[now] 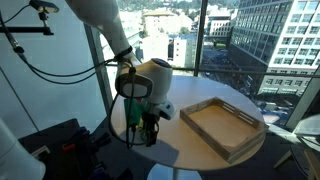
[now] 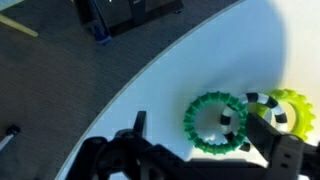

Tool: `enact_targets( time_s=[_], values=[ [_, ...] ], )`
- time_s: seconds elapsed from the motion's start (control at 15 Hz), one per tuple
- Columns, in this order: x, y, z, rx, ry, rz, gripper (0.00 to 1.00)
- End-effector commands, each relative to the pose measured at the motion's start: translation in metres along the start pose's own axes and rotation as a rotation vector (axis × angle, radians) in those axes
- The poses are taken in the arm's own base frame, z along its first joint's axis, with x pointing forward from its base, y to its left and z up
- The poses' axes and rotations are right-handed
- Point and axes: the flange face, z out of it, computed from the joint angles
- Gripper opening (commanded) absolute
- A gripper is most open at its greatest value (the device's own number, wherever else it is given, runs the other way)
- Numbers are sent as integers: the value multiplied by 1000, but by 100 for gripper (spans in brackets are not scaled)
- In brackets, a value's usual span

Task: Put the dark green ring around the orange rod

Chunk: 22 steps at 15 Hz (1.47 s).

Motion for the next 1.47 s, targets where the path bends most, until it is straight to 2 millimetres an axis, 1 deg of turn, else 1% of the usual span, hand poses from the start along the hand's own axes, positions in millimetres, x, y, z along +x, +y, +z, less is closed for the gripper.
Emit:
enact_targets(
  time_s=[0.0, 0.47, 1.33, 1.4],
  values=[
    [9, -4, 4, 25, 13, -16, 100],
    [11, -16, 7, 31, 15, -41, 100],
    [11, -11, 20, 31, 5, -29, 100],
    [11, -11, 21, 33, 4, -29, 95]
  ],
)
